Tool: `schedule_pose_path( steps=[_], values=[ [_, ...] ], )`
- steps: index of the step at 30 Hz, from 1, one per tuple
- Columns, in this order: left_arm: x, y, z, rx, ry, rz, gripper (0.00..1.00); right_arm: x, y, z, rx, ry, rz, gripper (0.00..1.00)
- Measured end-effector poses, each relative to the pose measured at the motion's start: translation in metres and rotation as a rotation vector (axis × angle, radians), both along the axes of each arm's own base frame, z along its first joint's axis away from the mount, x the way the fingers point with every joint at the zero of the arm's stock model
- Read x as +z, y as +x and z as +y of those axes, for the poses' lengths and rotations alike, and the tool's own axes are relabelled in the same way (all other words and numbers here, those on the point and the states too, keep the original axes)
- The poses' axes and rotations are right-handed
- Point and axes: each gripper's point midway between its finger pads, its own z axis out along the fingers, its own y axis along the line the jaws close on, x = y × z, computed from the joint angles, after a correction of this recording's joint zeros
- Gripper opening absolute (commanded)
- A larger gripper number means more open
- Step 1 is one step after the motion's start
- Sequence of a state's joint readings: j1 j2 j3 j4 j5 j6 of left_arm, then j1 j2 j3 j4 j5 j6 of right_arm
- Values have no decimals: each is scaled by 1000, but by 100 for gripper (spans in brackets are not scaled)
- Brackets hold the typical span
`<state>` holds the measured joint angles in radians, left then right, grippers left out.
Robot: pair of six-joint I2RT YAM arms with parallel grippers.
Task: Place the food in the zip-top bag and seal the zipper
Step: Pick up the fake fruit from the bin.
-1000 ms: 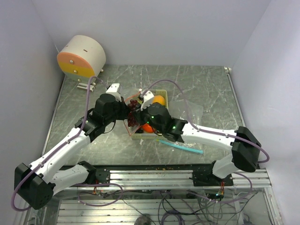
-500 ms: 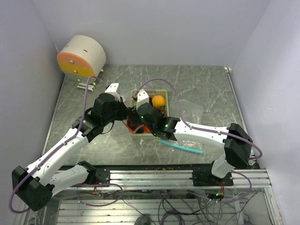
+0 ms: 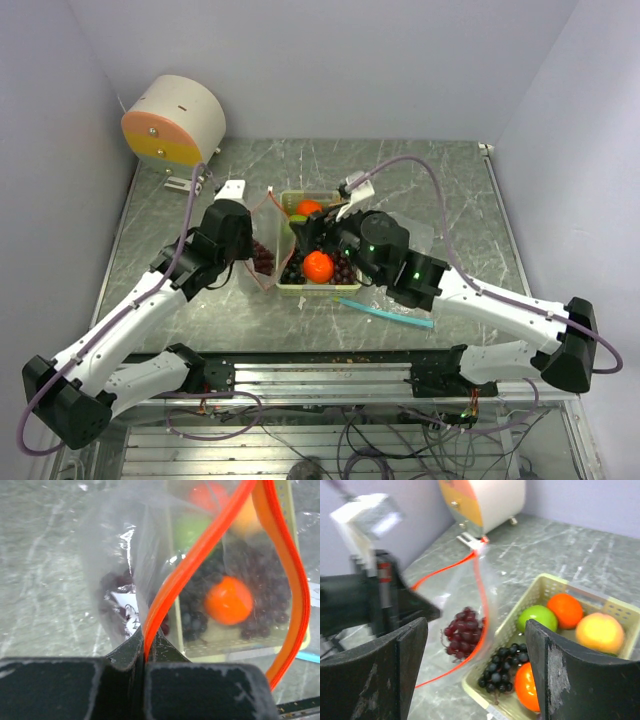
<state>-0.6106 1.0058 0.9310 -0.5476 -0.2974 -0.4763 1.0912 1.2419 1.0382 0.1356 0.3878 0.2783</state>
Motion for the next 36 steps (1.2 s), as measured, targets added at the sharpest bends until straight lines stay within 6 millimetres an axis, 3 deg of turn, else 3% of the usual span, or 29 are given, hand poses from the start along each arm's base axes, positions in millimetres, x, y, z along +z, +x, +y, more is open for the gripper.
schedule_pose_path(
  steps=[2, 4, 9, 11, 13, 16, 22, 26, 29, 34, 36],
  values=[
    [8, -1, 10, 25, 35, -9, 7, 0, 12, -10, -53, 1, 24, 77],
    [19, -4, 21, 49, 65, -30, 7, -17, 31, -24, -118, -24, 76, 76],
    [63, -16, 50, 102, 111, -111, 7, -80, 69, -53, -231, -135, 230, 75],
    [76, -20, 57, 118, 117, -137, 7, -107, 75, -57, -251, -194, 284, 75],
    [76, -22, 61, 123, 128, -142, 7, -132, 75, -56, -249, -250, 327, 75],
    [56, -22, 60, 113, 144, -113, 7, -166, 73, -55, -245, -330, 390, 75],
    [-19, -21, 44, 57, 191, 49, 7, -214, 74, -65, -270, -436, 476, 75],
    [-33, -19, 35, 38, 180, 82, 7, -231, 78, -77, -301, -477, 515, 72],
    [-28, -15, 32, 39, 159, 61, 7, -238, 81, -79, -310, -488, 526, 59],
    [-21, -14, 31, 42, 136, 33, 7, -251, 83, -79, -309, -517, 544, 9],
    [-18, -13, 30, 44, 128, 22, 7, -252, 84, -78, -304, -522, 542, 0]
  ],
)
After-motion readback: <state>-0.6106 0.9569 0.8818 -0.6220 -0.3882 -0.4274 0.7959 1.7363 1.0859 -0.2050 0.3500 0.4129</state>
